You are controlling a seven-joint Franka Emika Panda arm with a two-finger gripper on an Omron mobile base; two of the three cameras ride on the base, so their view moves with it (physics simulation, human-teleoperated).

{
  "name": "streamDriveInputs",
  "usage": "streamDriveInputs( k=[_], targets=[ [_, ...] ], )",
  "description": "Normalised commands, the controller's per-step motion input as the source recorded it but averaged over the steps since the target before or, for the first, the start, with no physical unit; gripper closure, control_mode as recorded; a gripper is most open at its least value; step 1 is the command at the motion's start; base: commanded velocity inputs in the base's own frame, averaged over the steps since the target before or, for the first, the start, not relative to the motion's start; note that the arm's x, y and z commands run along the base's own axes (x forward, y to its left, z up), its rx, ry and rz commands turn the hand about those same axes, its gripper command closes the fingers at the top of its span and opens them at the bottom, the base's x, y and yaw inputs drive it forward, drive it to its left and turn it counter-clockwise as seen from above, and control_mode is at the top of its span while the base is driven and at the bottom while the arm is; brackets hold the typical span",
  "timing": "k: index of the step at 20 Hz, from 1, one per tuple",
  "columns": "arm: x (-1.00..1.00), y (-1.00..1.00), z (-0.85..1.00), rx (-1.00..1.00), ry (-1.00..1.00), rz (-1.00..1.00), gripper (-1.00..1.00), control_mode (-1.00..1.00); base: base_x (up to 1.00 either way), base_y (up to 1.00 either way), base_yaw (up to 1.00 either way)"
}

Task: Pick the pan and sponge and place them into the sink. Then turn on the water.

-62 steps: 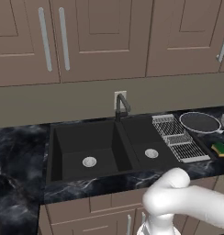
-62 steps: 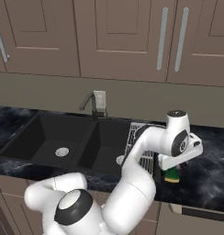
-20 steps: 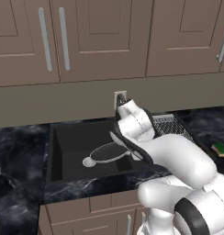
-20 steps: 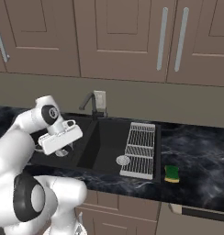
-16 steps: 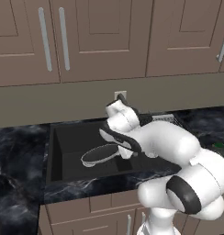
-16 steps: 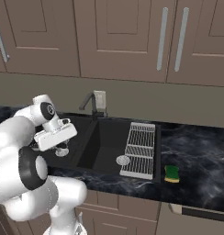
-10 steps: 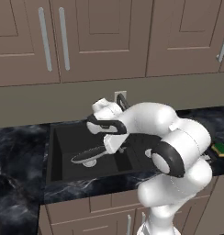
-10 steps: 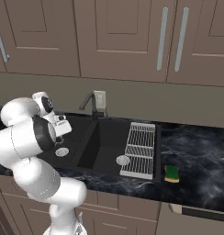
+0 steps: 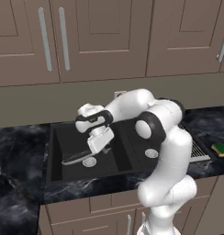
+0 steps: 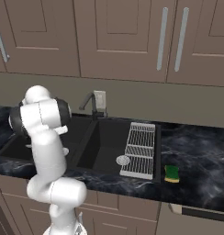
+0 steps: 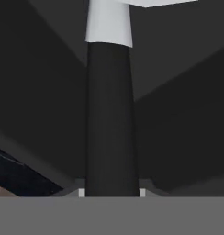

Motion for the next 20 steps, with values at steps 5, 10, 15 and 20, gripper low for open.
streamDriveInputs(
  k=[5, 10, 15, 20],
  targets=[
    [0.66, 0.29, -0.59, 0.00, 0.00, 0.00, 1.00, -1.00, 0.00, 0.00, 0.00],
    [0.66, 0.25, -0.57, 0.00, 0.00, 0.00, 1.00, -1.00, 0.00, 0.00, 0.00],
    [0.43, 0.11, -0.67, 0.00, 0.00, 0.00, 1.00, -1.00, 0.00, 0.00, 0.00],
    [0.21, 0.10, -0.74, 0.00, 0.00, 0.00, 1.00, -1.00, 0.00, 0.00, 0.00]
  ],
)
